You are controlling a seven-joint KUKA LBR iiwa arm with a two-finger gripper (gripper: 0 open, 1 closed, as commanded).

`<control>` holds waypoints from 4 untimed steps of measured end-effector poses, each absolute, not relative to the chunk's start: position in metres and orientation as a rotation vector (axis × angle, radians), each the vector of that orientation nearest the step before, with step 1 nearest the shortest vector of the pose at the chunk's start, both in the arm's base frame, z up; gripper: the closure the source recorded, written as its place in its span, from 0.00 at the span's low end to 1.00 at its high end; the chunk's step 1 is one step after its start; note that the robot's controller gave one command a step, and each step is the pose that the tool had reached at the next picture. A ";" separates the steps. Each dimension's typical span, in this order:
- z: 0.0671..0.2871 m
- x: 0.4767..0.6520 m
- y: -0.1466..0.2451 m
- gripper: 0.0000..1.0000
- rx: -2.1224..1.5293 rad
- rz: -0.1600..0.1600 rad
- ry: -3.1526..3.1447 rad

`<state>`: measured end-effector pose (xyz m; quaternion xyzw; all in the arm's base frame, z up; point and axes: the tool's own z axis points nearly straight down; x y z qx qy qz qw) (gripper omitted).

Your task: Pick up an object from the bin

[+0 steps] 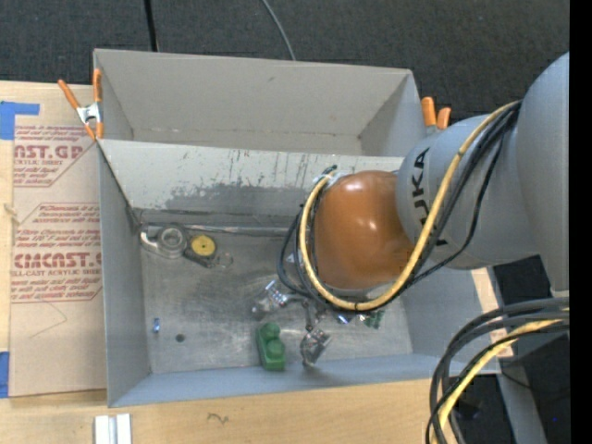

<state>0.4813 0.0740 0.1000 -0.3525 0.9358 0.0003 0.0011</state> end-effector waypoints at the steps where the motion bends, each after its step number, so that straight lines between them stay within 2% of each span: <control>1: 0.099 0.479 0.120 0.00 -1.324 0.003 2.848; 2: 0.073 0.483 0.097 0.00 -1.604 0.001 2.683; 3: 0.074 0.484 0.099 0.00 -1.607 0.002 2.692; 4: 0.077 0.484 0.100 1.00 -1.610 0.004 2.694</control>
Offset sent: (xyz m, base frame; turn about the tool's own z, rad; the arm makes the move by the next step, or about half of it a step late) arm -0.0020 0.0440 0.0000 -0.1487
